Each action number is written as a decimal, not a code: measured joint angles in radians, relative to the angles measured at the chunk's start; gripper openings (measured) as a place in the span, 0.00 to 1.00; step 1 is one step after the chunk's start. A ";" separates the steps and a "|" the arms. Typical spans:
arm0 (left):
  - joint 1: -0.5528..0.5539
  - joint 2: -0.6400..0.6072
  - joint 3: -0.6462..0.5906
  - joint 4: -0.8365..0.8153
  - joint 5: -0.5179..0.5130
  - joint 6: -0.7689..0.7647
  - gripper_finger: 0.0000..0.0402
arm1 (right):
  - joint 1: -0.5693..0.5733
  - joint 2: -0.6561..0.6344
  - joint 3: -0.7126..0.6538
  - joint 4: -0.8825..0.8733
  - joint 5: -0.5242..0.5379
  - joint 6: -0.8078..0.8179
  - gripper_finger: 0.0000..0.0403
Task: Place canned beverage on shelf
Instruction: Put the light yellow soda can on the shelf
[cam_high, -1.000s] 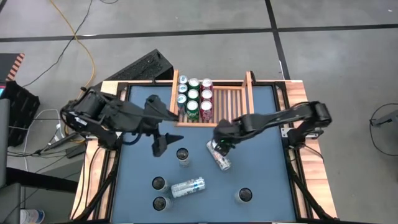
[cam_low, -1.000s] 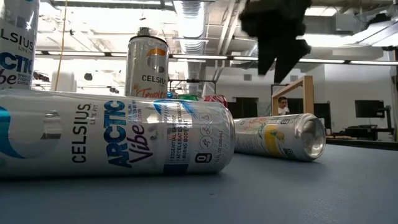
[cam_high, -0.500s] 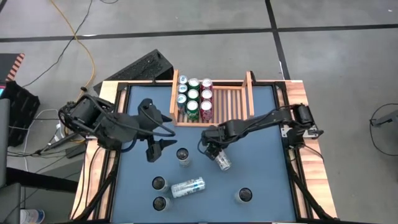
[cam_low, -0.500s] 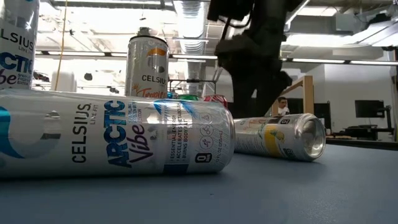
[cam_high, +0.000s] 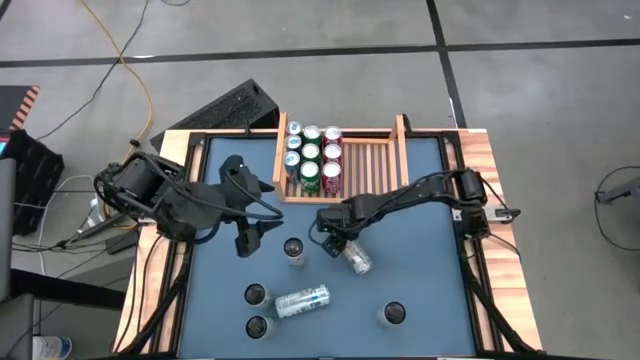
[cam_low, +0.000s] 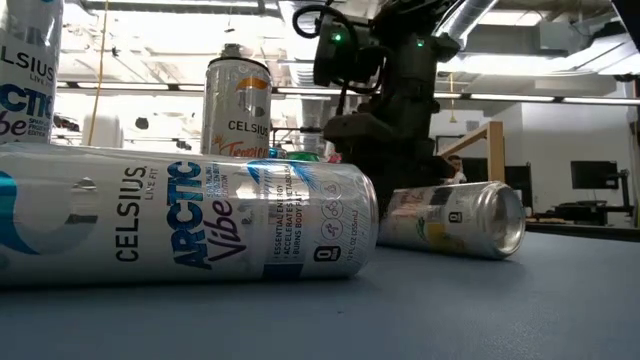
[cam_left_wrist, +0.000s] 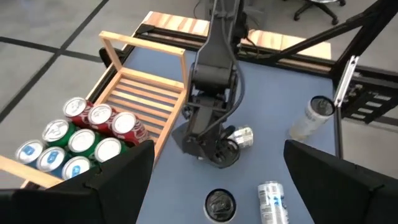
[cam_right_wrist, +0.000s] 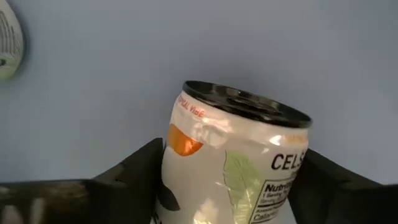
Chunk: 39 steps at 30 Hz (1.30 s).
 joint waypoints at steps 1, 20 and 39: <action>0.000 0.000 0.000 -0.009 0.000 0.000 0.85 | 0.003 -0.005 -0.001 0.000 0.014 0.001 0.65; -0.013 -0.001 -0.003 -0.024 -0.184 0.023 0.85 | 0.259 -0.288 -0.222 0.524 0.942 -0.059 0.58; 0.086 0.121 -0.005 0.074 -0.019 0.104 0.86 | 0.295 -0.145 -0.595 1.695 0.972 -0.899 0.59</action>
